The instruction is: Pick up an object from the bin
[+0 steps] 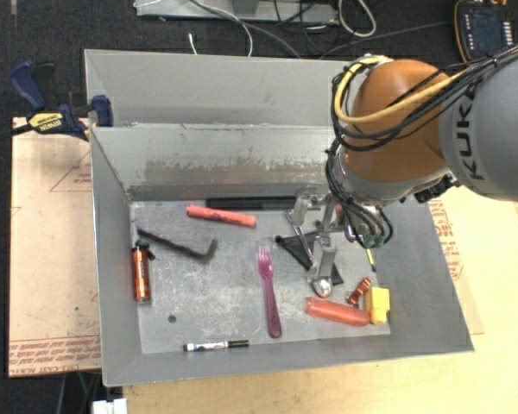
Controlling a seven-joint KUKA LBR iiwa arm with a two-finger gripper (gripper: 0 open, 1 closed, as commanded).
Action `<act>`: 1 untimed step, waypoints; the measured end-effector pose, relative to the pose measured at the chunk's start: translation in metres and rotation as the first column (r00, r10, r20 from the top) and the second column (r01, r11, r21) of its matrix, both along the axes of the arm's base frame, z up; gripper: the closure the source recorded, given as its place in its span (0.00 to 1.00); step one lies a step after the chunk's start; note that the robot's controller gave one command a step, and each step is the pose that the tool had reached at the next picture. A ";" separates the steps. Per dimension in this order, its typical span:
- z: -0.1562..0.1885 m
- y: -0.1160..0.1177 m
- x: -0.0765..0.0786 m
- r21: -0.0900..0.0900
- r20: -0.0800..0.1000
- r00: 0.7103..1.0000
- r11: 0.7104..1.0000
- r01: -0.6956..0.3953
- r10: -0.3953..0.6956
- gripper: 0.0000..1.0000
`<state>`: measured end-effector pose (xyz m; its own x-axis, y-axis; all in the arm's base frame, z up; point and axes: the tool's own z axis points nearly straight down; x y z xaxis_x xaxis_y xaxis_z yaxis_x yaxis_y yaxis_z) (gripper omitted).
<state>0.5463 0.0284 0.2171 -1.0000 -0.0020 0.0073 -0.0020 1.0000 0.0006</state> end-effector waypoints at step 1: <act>0.004 0.000 0.002 0.000 0.008 1.000 1.000 0.002 -0.002 0.00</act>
Offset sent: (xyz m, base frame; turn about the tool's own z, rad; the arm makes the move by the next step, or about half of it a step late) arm 0.0233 -0.0560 -0.1471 0.2594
